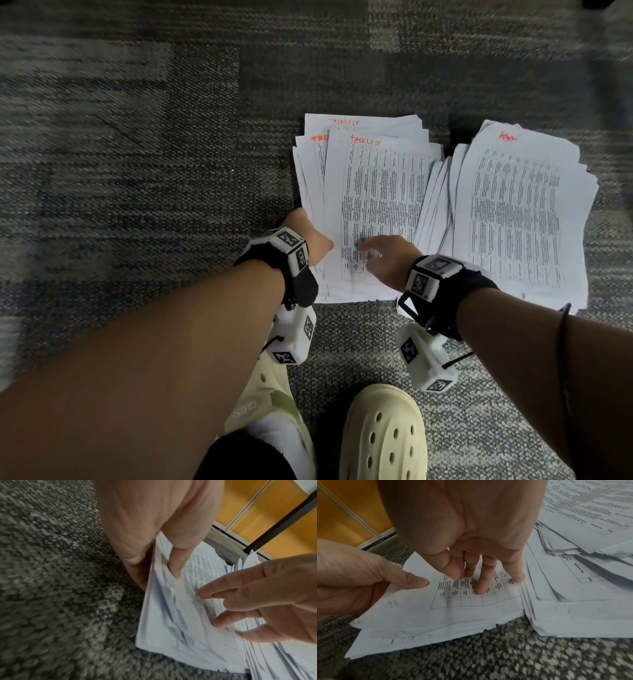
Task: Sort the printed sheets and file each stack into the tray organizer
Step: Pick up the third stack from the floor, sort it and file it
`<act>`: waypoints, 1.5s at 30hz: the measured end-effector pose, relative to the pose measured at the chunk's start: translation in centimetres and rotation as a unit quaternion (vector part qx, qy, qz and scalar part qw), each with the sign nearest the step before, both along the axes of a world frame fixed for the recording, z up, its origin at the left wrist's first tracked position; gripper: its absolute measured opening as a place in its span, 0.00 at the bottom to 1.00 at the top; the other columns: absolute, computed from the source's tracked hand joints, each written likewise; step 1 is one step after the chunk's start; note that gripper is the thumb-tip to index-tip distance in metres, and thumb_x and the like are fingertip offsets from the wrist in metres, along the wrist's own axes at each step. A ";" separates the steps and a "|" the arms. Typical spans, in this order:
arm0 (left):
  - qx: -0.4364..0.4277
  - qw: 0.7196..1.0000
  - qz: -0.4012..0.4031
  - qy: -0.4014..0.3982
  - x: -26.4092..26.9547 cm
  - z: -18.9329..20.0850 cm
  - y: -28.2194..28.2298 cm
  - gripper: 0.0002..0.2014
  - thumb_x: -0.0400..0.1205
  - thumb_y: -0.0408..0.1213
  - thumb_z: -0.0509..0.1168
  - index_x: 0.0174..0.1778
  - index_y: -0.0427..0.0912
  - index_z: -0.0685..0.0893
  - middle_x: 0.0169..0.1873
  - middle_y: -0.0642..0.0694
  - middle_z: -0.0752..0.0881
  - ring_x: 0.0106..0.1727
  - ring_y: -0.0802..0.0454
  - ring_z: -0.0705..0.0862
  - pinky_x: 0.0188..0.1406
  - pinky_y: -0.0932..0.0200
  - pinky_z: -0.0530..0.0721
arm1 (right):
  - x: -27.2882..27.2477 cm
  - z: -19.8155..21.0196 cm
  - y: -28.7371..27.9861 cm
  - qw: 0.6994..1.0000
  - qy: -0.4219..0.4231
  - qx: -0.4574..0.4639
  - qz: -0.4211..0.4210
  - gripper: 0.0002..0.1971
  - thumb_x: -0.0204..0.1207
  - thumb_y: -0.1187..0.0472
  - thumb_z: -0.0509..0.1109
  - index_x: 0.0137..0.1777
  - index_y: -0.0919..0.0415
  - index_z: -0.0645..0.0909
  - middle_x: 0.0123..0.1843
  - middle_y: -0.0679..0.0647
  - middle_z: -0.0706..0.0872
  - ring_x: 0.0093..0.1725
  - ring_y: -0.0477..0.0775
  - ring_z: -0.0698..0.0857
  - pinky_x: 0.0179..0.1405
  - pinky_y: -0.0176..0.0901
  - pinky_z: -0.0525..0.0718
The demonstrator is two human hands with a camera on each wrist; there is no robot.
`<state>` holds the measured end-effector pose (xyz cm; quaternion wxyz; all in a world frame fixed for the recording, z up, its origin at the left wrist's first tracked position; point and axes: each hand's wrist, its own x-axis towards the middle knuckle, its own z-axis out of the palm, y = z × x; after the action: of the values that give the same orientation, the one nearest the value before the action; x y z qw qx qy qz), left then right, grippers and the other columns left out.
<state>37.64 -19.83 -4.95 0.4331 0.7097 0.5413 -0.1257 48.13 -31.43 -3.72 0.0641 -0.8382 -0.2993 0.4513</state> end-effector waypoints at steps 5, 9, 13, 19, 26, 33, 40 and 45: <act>0.035 0.999 0.014 -0.004 -0.3 0.3 -0.2 0.24 0.75 0.31 0.69 0.67 0.35 0.74 0.58 0.37 0.83 0.58 0.38 0.83 0.50 0.55 0.79 | 0.8 0.8 -0.3 0.998 -0.051 -0.025 -0.037 0.22 0.79 0.68 0.57 0.71 0.56 0.77 0.73 0.53 0.77 0.67 0.58 0.79 0.65 0.47 0.80; 0.057 0.997 0.043 0.011 -0.6 0.4 0.7 0.22 0.78 0.27 0.63 0.69 0.36 0.71 0.62 0.40 0.77 0.56 0.43 0.77 0.51 0.58 0.71 | 1.6 0.5 -0.9 0.992 -0.052 -0.057 -0.102 0.27 0.79 0.66 0.59 0.79 0.56 0.65 0.71 0.58 0.78 0.62 0.60 0.82 0.53 0.42 0.80; 0.072 0.997 0.038 0.009 -1.1 1.0 1.7 0.21 0.79 0.26 0.60 0.68 0.36 0.72 0.58 0.43 0.77 0.53 0.47 0.75 0.51 0.61 0.69 | 1.5 -0.2 -0.7 0.991 -0.041 -0.060 -0.115 0.26 0.78 0.63 0.61 0.77 0.59 0.65 0.60 0.61 0.81 0.50 0.59 0.81 0.43 0.42 0.76; 0.101 0.995 0.007 -0.004 -2.0 3.5 3.9 0.19 0.76 0.25 0.63 0.64 0.34 0.77 0.57 0.35 0.84 0.58 0.36 0.83 0.54 0.50 0.81 | 1.3 0.7 0.5 0.988 -0.006 -0.039 -0.150 0.25 0.81 0.58 0.63 0.73 0.71 0.66 0.56 0.61 0.80 0.54 0.59 0.82 0.51 0.50 0.83; 0.138 0.989 -0.052 0.000 -5.7 8.7 5.7 0.19 0.76 0.25 0.65 0.63 0.38 0.78 0.58 0.37 0.84 0.59 0.37 0.83 0.54 0.53 0.79 | 0.3 6.1 0.9 0.975 -0.030 0.043 -0.218 0.23 0.78 0.53 0.70 0.26 0.63 0.66 0.15 0.54 0.69 0.22 0.52 0.66 0.11 0.34 0.64; 0.139 0.986 -0.077 -0.047 -7.5 17.7 6.1 0.21 0.76 0.25 0.71 0.67 0.36 0.80 0.64 0.38 0.83 0.63 0.39 0.82 0.52 0.59 0.75 | -0.3 14.1 0.7 0.968 -0.011 0.092 -0.234 0.28 0.71 0.44 0.74 0.56 0.70 0.78 0.43 0.59 0.82 0.43 0.55 0.78 0.25 0.38 0.67; 0.138 0.980 -0.113 -0.094 -10.7 28.6 5.3 0.22 0.74 0.26 0.73 0.64 0.39 0.81 0.59 0.41 0.85 0.51 0.48 0.81 0.47 0.59 0.76 | -1.1 24.5 -0.8 0.928 -0.027 0.175 -0.327 0.22 0.64 0.45 0.79 0.37 0.65 0.78 0.32 0.56 0.79 0.36 0.54 0.79 0.32 0.42 0.78; 0.153 0.974 -0.121 -0.119 -14.2 36.5 3.7 0.21 0.71 0.25 0.74 0.60 0.41 0.82 0.53 0.44 0.85 0.55 0.45 0.84 0.51 0.54 0.81 | -2.6 32.5 -3.0 0.887 0.003 0.262 -0.381 0.28 0.63 0.53 0.82 0.58 0.70 0.81 0.54 0.65 0.87 0.51 0.65 0.87 0.54 0.63 0.86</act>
<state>23.43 -16.17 31.60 0.3623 0.8375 0.4090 -0.0072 45.49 -34.45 28.76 0.4494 -0.8391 -0.0641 0.2998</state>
